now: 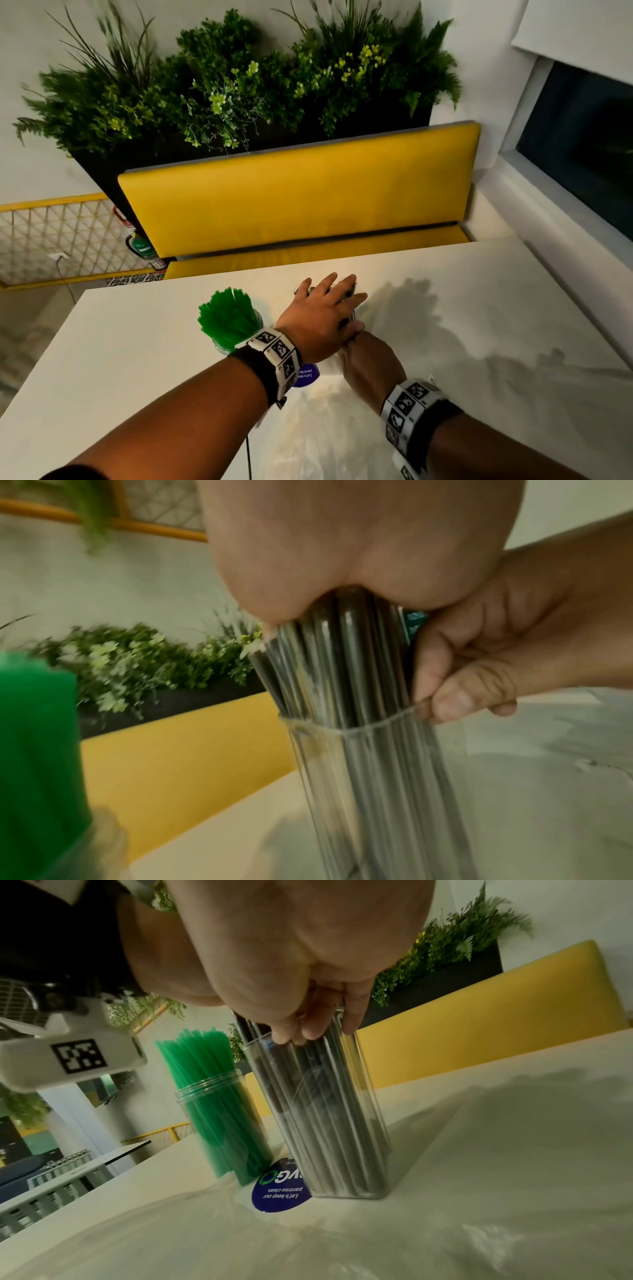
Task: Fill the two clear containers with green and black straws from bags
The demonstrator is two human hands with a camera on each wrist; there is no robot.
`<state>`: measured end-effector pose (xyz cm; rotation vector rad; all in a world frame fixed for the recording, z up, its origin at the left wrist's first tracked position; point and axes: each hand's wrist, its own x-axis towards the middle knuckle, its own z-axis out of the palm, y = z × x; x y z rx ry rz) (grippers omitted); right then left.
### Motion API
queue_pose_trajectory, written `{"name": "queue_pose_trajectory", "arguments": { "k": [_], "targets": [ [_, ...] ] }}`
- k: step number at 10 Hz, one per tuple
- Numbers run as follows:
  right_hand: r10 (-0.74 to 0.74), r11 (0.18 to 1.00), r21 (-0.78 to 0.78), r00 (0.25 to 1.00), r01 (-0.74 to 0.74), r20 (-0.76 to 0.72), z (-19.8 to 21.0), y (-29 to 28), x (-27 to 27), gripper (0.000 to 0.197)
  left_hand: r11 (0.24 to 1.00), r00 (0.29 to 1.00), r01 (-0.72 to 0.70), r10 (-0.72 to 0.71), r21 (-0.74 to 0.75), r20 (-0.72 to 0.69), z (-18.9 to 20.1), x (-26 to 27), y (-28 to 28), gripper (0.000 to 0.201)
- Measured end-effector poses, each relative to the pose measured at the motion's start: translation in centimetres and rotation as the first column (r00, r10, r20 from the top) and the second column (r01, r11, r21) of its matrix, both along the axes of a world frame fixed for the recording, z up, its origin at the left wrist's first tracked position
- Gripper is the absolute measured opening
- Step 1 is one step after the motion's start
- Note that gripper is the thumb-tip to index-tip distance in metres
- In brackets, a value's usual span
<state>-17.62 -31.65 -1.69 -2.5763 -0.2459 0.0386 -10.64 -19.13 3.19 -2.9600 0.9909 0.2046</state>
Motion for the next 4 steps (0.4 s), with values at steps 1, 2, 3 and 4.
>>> {"name": "queue_pose_trajectory", "arguments": {
  "k": [1, 2, 3, 4],
  "targets": [
    [-0.011, 0.998, 0.057, 0.998, 0.007, 0.068, 0.9, 0.1, -0.2, 0.024, 0.997, 1.000, 0.010, -0.009, 0.074, -0.006, 0.1, 0.2, -0.1, 0.064],
    [0.037, 0.999, -0.034, 0.995, -0.034, 0.089, 1.6, 0.2, -0.4, 0.022, 0.999, 0.998, 0.029, -0.027, 0.032, -0.056, 0.8, 0.2, 0.2, 0.065],
    [0.064, 0.987, -0.156, 0.986, -0.040, 0.155, 1.3, 0.0, -0.6, 0.011, 0.969, 0.997, -0.009, -0.011, -0.246, -0.082, 2.2, -0.1, 1.0, 0.067],
    [0.013, 0.999, -0.050, 0.967, 0.000, 0.253, 0.3, -0.4, -1.8, 0.016, 0.854, 0.999, 0.032, -0.025, -0.519, 0.020, 3.6, -1.1, 3.6, 0.058]
  ]
}}
